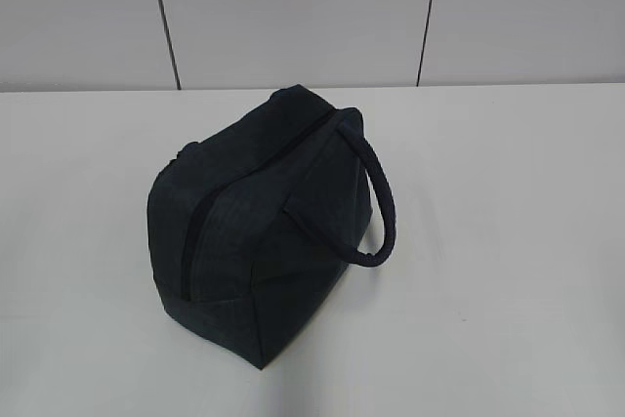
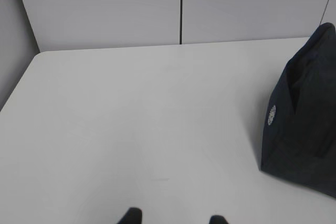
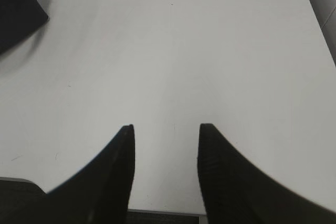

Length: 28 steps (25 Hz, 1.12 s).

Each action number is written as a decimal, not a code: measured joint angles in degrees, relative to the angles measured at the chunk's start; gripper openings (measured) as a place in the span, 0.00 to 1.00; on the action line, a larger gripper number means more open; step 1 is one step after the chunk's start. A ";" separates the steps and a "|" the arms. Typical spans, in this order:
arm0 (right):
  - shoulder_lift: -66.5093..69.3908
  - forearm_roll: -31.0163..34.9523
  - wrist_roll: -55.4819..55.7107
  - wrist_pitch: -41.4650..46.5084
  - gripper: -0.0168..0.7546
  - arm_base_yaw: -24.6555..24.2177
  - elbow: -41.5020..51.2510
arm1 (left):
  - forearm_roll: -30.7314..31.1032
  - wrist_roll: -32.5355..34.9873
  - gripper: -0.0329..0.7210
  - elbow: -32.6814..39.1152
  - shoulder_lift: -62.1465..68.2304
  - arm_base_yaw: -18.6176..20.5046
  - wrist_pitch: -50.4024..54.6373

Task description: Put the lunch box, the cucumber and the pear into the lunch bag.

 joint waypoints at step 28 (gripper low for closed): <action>0.00 0.00 -0.04 0.00 0.43 0.00 0.00 | 0.00 0.00 0.36 0.00 0.00 0.00 0.00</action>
